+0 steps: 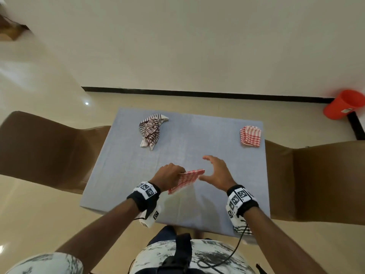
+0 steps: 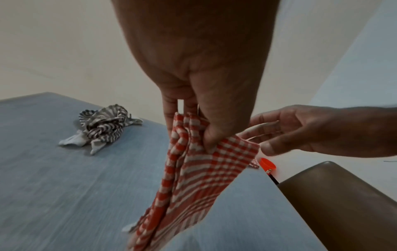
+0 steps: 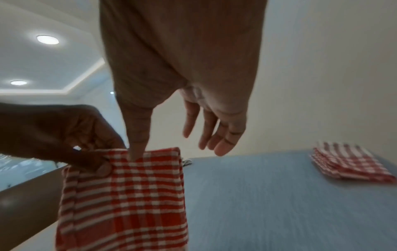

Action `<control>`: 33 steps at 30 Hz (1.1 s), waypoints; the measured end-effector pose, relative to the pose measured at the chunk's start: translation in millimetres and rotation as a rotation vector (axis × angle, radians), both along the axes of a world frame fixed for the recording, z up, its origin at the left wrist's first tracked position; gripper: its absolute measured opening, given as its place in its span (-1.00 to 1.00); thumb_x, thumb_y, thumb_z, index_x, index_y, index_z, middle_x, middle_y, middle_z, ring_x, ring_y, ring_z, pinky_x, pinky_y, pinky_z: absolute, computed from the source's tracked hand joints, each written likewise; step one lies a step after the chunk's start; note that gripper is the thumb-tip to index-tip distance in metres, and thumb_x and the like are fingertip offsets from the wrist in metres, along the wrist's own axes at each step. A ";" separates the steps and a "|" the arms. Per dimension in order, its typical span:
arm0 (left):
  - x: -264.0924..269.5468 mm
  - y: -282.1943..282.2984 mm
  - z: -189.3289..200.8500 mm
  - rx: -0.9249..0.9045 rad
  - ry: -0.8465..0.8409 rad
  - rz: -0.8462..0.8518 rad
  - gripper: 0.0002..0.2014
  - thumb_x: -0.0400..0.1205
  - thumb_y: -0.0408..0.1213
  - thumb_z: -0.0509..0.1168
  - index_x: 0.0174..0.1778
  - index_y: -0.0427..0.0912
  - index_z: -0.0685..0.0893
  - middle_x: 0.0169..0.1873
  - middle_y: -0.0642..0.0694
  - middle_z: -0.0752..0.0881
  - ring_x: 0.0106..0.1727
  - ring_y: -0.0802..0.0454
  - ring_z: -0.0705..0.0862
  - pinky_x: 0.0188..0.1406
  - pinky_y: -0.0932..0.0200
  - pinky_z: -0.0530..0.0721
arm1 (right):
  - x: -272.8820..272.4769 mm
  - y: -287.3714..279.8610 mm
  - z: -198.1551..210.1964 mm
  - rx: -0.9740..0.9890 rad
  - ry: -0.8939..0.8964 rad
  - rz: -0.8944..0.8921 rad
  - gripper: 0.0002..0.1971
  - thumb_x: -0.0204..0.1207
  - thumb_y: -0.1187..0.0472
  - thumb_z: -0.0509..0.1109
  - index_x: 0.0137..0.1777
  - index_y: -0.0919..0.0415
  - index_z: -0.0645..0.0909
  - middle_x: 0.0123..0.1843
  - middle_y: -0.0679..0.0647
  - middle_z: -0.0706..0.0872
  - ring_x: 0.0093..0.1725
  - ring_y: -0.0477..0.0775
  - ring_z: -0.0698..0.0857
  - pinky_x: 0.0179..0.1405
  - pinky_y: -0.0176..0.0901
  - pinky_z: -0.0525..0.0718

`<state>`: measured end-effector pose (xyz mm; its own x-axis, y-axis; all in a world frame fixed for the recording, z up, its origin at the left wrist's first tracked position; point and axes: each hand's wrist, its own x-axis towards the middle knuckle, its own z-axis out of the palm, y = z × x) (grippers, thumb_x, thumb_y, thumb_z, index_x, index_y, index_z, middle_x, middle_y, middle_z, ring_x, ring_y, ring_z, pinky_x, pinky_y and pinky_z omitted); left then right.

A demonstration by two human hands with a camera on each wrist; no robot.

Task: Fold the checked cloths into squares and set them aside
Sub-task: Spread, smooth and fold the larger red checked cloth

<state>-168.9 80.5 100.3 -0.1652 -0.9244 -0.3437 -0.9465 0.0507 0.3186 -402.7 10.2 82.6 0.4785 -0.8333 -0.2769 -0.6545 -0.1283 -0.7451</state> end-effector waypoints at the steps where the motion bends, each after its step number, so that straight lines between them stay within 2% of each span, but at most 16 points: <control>1: -0.1 -2.0 6.0 0.008 0.016 -0.020 -0.76 0.61 -0.30 0.29 0.09 -0.01 0.81 -0.10 -0.04 0.85 -0.10 -0.15 0.78 -0.23 0.01 0.65 | 1.2 0.0 4.6 -0.045 0.003 0.091 -0.24 0.32 -0.04 0.73 0.53 0.04 0.56 0.47 -0.07 0.62 0.45 -0.02 0.50 0.50 -0.05 0.44; 3: 0.2 -5.7 16.2 0.023 0.047 -0.062 -0.73 0.60 -0.21 0.27 0.13 0.01 0.81 -0.09 -0.03 0.86 -0.10 -0.11 0.78 -0.19 -0.03 0.71 | 6.2 2.1 7.7 -0.123 0.008 0.183 -0.39 0.35 -0.04 0.70 0.42 -0.02 0.68 0.41 -0.09 0.71 0.42 -0.04 0.57 0.47 -0.04 0.48; 4: 1.1 -8.7 20.3 0.030 0.061 -0.083 -0.69 0.58 -0.15 0.23 0.14 0.03 0.81 -0.08 -0.02 0.86 -0.11 -0.10 0.78 -0.18 -0.05 0.73 | 9.4 1.9 9.1 -0.154 0.002 0.198 -0.54 0.38 -0.02 0.67 0.29 -0.04 0.76 0.28 -0.10 0.79 0.31 -0.05 0.66 0.38 -0.03 0.58; 6: 4.7 -12.3 22.8 0.039 0.074 -0.102 -0.64 0.56 -0.14 0.18 0.16 0.04 0.80 -0.06 -0.02 0.86 -0.09 -0.10 0.78 -0.16 -0.08 0.74 | 13.7 0.7 8.7 -0.151 -0.017 0.227 -0.83 0.44 0.08 0.58 0.02 -0.01 0.84 -0.04 -0.12 0.86 -0.03 -0.09 0.76 0.07 -0.02 0.73; 7: 11.6 -19.6 25.7 0.036 0.076 -0.111 -0.67 0.58 -0.19 0.21 0.17 0.05 0.80 -0.04 -0.01 0.86 -0.07 -0.10 0.79 -0.14 -0.08 0.74 | 17.9 -5.0 11.9 -0.133 -0.013 0.226 -0.90 0.46 0.13 0.54 -0.05 0.01 0.84 -0.15 -0.11 0.85 -0.15 -0.11 0.75 -0.06 -0.05 0.73; 9: 15.7 -22.5 24.7 0.044 0.095 -0.128 -0.74 0.65 -0.24 0.28 0.19 0.05 0.79 0.02 0.02 0.86 -0.01 -0.05 0.78 -0.08 -0.07 0.74 | 15.9 -6.4 15.4 -0.095 0.003 0.253 -0.90 0.48 0.16 0.51 -0.08 0.04 0.85 -0.21 -0.12 0.83 -0.23 -0.14 0.73 -0.17 -0.13 0.71; 13: 29.8 -31.6 14.4 0.070 0.080 -0.195 -0.80 0.74 -0.16 0.30 0.20 -0.02 0.78 0.08 -0.01 0.83 0.07 -0.03 0.73 -0.01 -0.01 0.67 | 20.3 -13.3 8.8 -0.056 0.086 0.260 -0.89 0.49 0.10 0.57 -0.03 0.04 0.86 -0.12 -0.09 0.85 -0.16 -0.14 0.77 -0.07 -0.07 0.78; 16: 38.1 -45.6 6.1 0.005 0.038 -0.213 -0.79 0.75 -0.16 0.28 0.21 -0.03 0.78 0.07 -0.04 0.83 0.08 -0.08 0.73 -0.07 0.03 0.60 | 29.5 -22.6 1.0 -0.063 0.132 0.167 -0.91 0.48 0.10 0.58 -0.04 0.00 0.85 -0.10 -0.11 0.85 -0.14 -0.13 0.78 -0.05 -0.02 0.80; 19: 44.6 -64.7 3.6 -0.131 -0.037 -0.217 -0.81 0.70 -0.21 0.27 0.12 -0.02 0.78 -0.07 -0.07 0.83 -0.04 -0.15 0.77 -0.22 0.08 0.49 | 38.4 -31.2 1.4 -0.137 0.147 0.026 -0.90 0.47 0.13 0.55 -0.04 -0.03 0.84 -0.11 -0.14 0.85 -0.14 -0.11 0.77 -0.08 -0.06 0.78; 22: 50.5 -78.6 0.2 -0.261 -0.077 -0.230 -0.97 0.62 -0.27 0.36 -0.06 -0.09 0.69 -0.28 -0.10 0.76 -0.25 -0.20 0.72 -0.36 0.04 0.46 | 46.8 -33.8 -1.3 -0.272 0.130 -0.079 -0.88 0.49 0.17 0.58 0.01 0.00 0.83 -0.09 -0.12 0.86 -0.12 -0.09 0.77 -0.07 -0.16 0.76; 24: 52.5 -80.9 -7.8 -0.320 -0.050 -0.217 -0.90 0.56 -0.30 0.43 -0.14 -0.10 0.62 -0.32 -0.08 0.71 -0.33 -0.14 0.67 -0.43 0.07 0.43 | 50.5 -28.3 -10.3 -0.338 0.107 -0.164 -0.83 0.48 0.23 0.61 0.05 0.08 0.82 -0.03 -0.04 0.84 -0.05 -0.05 0.76 0.00 -0.22 0.74; 26: 52.0 -77.3 -22.2 -0.357 -0.015 -0.217 -0.84 0.52 -0.34 0.45 -0.12 -0.09 0.59 -0.26 -0.05 0.72 -0.28 -0.08 0.66 -0.42 0.10 0.47 | 53.8 -18.0 -27.0 -0.358 0.100 -0.238 -0.80 0.46 0.29 0.63 0.06 0.12 0.80 0.01 -0.02 0.80 0.01 -0.05 0.72 0.01 -0.31 0.67; 28: 51.4 -67.8 -48.2 -0.329 -0.002 -0.246 -0.76 0.44 -0.41 0.46 -0.07 -0.10 0.59 -0.20 -0.05 0.71 -0.22 -0.08 0.67 -0.39 0.10 0.53 | 57.1 -3.5 -50.8 -0.310 0.134 -0.282 -0.79 0.46 0.30 0.62 0.06 0.08 0.78 0.03 -0.06 0.75 0.05 -0.08 0.67 -0.04 -0.32 0.68; 31: 50.5 -44.2 -95.1 -0.177 -0.058 -0.305 -0.59 0.25 -0.52 0.50 -0.06 -0.11 0.59 -0.22 -0.06 0.68 -0.22 -0.10 0.66 -0.41 0.07 0.55 | 58.3 24.7 -94.1 -0.186 0.203 -0.290 -0.80 0.45 0.29 0.61 0.03 0.04 0.78 0.03 -0.08 0.70 0.08 -0.04 0.66 -0.10 -0.22 0.72; 33: 48.4 -25.0 -120.4 -0.083 -0.083 -0.333 -0.54 0.20 -0.57 0.51 -0.04 -0.14 0.61 -0.22 -0.09 0.69 -0.25 -0.10 0.65 -0.43 0.07 0.56 | 57.5 45.3 -117.9 -0.105 0.258 -0.241 -0.83 0.48 0.29 0.58 0.02 0.07 0.79 0.03 -0.05 0.71 0.08 0.02 0.67 -0.12 -0.17 0.72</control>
